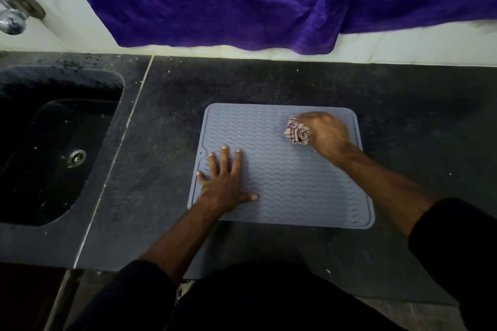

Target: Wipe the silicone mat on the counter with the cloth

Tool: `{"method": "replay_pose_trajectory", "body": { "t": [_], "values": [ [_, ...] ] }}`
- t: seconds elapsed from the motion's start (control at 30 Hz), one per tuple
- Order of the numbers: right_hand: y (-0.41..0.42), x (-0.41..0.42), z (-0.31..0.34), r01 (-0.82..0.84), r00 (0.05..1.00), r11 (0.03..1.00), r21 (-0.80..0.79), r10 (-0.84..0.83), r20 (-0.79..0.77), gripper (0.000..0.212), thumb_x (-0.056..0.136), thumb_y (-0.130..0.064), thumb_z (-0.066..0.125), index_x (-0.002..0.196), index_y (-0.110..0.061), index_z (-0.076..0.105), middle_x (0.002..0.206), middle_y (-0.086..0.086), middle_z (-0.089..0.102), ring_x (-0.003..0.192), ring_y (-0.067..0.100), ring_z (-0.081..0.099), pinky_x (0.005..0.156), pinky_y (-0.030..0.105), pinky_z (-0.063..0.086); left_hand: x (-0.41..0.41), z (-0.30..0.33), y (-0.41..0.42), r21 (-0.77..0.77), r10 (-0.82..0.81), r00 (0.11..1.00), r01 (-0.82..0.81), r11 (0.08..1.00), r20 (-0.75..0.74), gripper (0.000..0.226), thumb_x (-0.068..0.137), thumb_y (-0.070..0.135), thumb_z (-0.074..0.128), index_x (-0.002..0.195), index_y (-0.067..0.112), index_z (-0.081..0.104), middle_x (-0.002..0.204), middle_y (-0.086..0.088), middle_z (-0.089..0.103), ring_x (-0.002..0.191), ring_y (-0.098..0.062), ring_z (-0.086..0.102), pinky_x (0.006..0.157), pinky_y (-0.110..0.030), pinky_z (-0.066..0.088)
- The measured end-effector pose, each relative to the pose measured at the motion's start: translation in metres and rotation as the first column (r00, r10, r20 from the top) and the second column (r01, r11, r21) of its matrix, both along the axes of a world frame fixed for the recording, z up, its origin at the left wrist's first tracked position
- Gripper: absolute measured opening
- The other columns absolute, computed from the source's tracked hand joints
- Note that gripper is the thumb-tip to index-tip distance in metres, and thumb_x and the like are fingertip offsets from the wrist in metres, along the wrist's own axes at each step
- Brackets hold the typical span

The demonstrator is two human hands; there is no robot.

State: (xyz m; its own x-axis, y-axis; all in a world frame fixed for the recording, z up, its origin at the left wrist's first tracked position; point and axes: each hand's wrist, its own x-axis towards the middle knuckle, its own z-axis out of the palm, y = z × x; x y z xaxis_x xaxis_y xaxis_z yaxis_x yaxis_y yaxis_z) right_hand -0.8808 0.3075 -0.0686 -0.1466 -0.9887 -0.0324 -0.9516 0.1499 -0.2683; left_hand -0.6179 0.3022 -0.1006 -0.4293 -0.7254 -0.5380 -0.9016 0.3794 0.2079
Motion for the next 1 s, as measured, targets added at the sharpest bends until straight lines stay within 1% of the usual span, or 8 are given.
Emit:
{"method": "replay_pose_trajectory", "body": {
  "t": [0.17,0.27,0.37,0.47,0.57,0.7,0.83,1.0],
  "values": [
    [0.021,0.0,-0.018,-0.125,0.988,0.99,0.07,0.131,-0.081,0.056,0.086,-0.003,0.055,0.14,-0.013,0.043,0.149,0.007,0.04,0.138,0.026,0.034,0.115,0.035,0.023,0.001,-0.003,0.0,-0.02,-0.025,0.999,0.026,0.999,0.029,0.117,0.073,0.074,0.059,0.146,0.04,-0.027,0.153,-0.007,-0.038,0.142,-0.041,-0.025,0.109,-0.07,0.005],
    [0.025,-0.02,-0.015,-0.056,0.995,0.992,0.113,0.066,-0.079,0.048,0.087,-0.022,0.059,0.134,-0.012,0.051,0.14,0.01,0.051,0.13,0.028,0.044,0.111,0.04,0.034,0.001,-0.002,0.001,-0.025,-0.026,0.999,0.027,0.999,0.03,0.118,0.073,0.074,0.059,0.146,0.039,-0.027,0.153,-0.007,-0.037,0.142,-0.041,-0.025,0.109,-0.07,0.004],
    [0.023,-0.026,-0.009,0.002,0.996,0.999,0.032,0.001,-0.093,0.04,0.081,-0.016,0.067,0.121,-0.012,0.061,0.125,0.012,0.063,0.116,0.03,0.056,0.1,0.04,0.045,0.002,0.0,0.001,-0.051,-0.033,0.999,0.034,0.998,0.019,0.12,0.074,0.072,0.061,0.146,0.038,-0.028,0.153,-0.006,-0.037,0.142,-0.037,-0.027,0.11,-0.067,-0.003],
    [0.021,-0.011,-0.013,-0.091,0.996,0.996,-0.024,0.09,-0.029,0.051,0.081,-0.009,0.068,0.13,-0.012,0.055,0.138,0.01,0.053,0.13,0.029,0.044,0.11,0.038,0.031,-0.012,0.004,0.0,-0.165,-0.199,0.98,0.199,0.966,0.014,0.123,0.075,0.06,0.068,0.144,0.037,-0.031,0.154,-0.004,-0.037,0.143,-0.032,-0.027,0.111,-0.06,-0.01],
    [0.021,0.002,-0.022,-0.173,0.979,0.984,0.044,0.176,-0.102,0.062,0.084,0.004,0.057,0.14,-0.018,0.043,0.15,0.004,0.038,0.14,0.027,0.029,0.117,0.038,0.02,-0.029,0.008,-0.005,-0.122,-0.323,0.946,0.324,0.938,0.024,0.121,0.078,0.04,0.075,0.145,0.04,-0.025,0.156,-0.001,-0.032,0.144,-0.031,-0.023,0.114,-0.056,-0.006],
    [0.035,-0.024,-0.025,-0.089,0.987,0.995,0.049,0.095,-0.127,0.051,0.088,-0.009,0.059,0.138,-0.017,0.047,0.146,0.004,0.044,0.136,0.026,0.037,0.114,0.037,0.028,-0.03,0.009,-0.01,-0.019,-0.314,0.948,0.315,0.949,0.049,0.109,0.081,0.036,0.073,0.151,0.041,-0.01,0.159,0.004,-0.026,0.147,-0.033,-0.015,0.116,-0.056,0.003],
    [0.037,-0.042,-0.017,0.046,0.993,0.999,-0.006,-0.047,-0.11,0.039,0.083,-0.024,0.069,0.12,-0.017,0.062,0.124,0.006,0.064,0.115,0.028,0.056,0.097,0.039,0.048,-0.037,0.014,-0.009,-0.013,-0.315,0.946,0.317,0.948,0.079,0.109,0.081,0.032,0.075,0.152,0.038,-0.008,0.159,0.001,-0.025,0.147,-0.036,-0.013,0.116,-0.056,0.006],
    [0.035,-0.016,-0.023,-0.083,0.99,0.997,0.003,0.083,-0.118,0.052,0.084,-0.001,0.058,0.133,-0.016,0.052,0.141,0.006,0.05,0.13,0.03,0.043,0.108,0.038,0.033,-0.045,0.021,-0.007,-0.005,-0.321,0.939,0.324,0.946,0.122,0.111,0.079,0.029,0.077,0.153,0.034,-0.005,0.16,-0.004,-0.023,0.146,-0.04,-0.009,0.115,-0.058,0.014]
  ]
}}
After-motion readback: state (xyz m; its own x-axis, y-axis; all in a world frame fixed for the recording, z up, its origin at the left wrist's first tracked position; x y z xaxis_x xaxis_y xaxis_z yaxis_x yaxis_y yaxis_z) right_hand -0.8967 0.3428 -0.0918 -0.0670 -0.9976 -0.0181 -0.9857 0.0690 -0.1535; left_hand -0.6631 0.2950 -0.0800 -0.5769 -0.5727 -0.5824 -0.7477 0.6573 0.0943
